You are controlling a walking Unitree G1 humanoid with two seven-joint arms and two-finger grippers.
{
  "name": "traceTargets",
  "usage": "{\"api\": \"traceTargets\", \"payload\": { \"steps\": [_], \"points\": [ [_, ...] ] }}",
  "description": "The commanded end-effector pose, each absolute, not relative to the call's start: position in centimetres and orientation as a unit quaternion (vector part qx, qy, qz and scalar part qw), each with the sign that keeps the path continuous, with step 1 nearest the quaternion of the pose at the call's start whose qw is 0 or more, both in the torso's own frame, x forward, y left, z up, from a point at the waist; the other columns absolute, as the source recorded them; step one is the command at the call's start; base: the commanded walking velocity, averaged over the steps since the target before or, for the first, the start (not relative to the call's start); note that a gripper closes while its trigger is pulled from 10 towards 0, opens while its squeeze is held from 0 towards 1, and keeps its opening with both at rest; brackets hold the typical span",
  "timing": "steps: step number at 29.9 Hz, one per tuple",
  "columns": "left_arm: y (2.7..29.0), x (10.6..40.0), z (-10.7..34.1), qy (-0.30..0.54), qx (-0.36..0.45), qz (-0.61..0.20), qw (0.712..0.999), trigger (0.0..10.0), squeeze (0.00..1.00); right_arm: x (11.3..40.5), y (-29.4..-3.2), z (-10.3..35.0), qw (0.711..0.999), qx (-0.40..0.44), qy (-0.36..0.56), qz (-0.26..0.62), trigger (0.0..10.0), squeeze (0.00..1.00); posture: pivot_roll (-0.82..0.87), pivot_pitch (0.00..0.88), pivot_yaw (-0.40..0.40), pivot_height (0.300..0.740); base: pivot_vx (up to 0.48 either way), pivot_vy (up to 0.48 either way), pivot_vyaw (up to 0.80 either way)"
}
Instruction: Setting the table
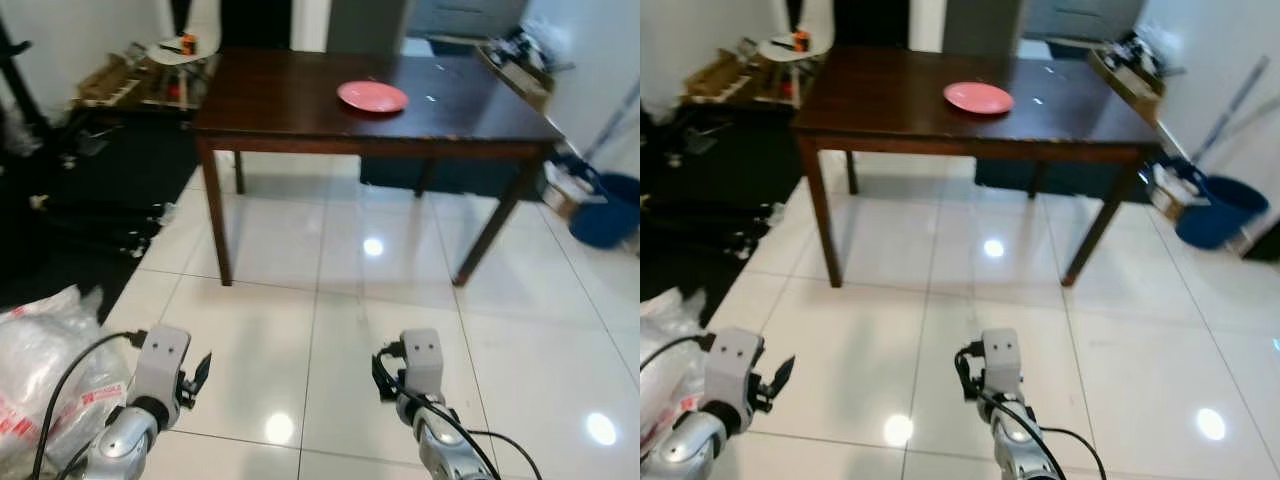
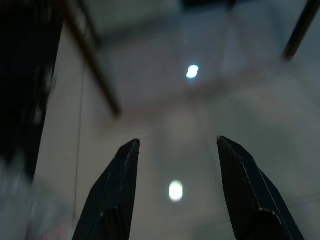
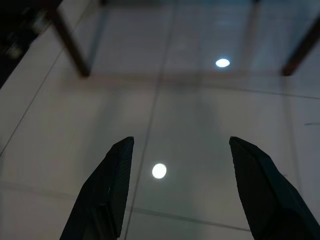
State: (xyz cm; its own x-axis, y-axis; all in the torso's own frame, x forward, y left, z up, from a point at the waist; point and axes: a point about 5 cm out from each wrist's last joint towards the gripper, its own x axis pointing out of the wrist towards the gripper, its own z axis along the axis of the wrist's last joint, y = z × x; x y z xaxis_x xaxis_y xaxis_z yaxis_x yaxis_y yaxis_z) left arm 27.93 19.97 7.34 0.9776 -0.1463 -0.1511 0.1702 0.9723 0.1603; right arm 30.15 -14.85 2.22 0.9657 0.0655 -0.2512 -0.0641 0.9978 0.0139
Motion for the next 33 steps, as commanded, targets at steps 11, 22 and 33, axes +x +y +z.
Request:
{"api": "traceTargets", "payload": {
  "steps": [11,22,33],
  "points": [
    [16.9,30.2,12.3,-0.046,0.133,-0.07,0.988,10.0,0.0,32.7,-15.0,7.1,0.999,0.036,0.024,0.016,10.0,0.0,0.05,0.038,0.034,0.74,0.206,0.0,-0.41],
    [16.3,30.2,12.8,-0.052,0.135,-0.071,0.987,10.0,0.0,32.2,-15.2,6.5,0.999,0.034,0.04,0.014,10.0,0.0,0.04,0.035,0.029,0.74,0.469,0.0,0.0],
    [15.9,30.0,12.7,-0.052,0.134,-0.077,0.987,10.0,0.0,31.9,-15.8,6.0,0.998,0.035,0.054,0.004,10.0,0.0,0.04,0.035,0.032,0.74,0.469,0.0,-0.28]
  ]
}}
